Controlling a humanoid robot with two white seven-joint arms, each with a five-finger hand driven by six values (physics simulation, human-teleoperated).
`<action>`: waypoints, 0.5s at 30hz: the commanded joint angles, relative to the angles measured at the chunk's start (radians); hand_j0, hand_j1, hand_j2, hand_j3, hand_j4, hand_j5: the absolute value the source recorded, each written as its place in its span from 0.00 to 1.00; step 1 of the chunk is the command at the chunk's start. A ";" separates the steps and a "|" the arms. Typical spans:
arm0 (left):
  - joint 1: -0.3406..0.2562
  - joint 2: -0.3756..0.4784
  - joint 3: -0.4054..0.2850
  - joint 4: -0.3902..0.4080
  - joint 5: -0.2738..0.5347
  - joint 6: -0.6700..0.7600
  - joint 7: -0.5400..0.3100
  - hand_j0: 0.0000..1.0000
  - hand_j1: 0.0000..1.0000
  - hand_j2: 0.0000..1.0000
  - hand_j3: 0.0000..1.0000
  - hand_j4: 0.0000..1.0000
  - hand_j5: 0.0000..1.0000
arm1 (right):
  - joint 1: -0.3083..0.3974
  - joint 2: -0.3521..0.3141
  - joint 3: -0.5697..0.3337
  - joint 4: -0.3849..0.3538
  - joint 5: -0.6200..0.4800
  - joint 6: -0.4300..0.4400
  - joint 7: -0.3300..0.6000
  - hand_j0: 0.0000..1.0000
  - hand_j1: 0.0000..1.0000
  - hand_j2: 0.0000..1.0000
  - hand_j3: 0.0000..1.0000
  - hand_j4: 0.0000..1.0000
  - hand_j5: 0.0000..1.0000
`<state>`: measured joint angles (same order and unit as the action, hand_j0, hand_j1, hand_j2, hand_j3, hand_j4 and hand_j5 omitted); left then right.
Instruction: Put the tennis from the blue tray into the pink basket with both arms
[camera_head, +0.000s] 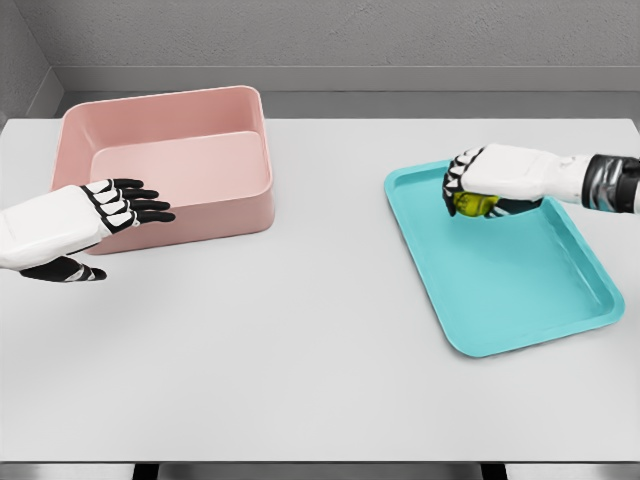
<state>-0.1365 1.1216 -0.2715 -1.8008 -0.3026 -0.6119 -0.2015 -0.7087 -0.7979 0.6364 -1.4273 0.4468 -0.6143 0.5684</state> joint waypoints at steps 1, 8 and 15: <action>0.000 0.001 0.000 0.000 0.007 0.001 0.001 1.00 1.00 1.00 1.00 1.00 1.00 | 0.000 -0.020 -0.003 -0.071 -0.007 0.003 -0.001 0.42 0.42 0.42 0.42 0.42 0.42; 0.002 0.001 0.000 0.000 0.007 0.001 0.001 1.00 1.00 1.00 1.00 1.00 1.00 | 0.031 -0.020 0.009 -0.190 0.004 0.003 0.002 0.42 0.42 0.42 0.42 0.42 0.42; 0.003 0.000 0.000 0.000 0.007 0.001 0.001 1.00 1.00 1.00 1.00 1.00 1.00 | 0.046 0.000 0.025 -0.278 0.024 0.003 0.002 0.42 0.42 0.42 0.42 0.42 0.42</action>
<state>-0.1335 1.1203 -0.2716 -1.8008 -0.3028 -0.6119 -0.2015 -0.6627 -0.8030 0.6560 -1.6808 0.4671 -0.6145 0.5723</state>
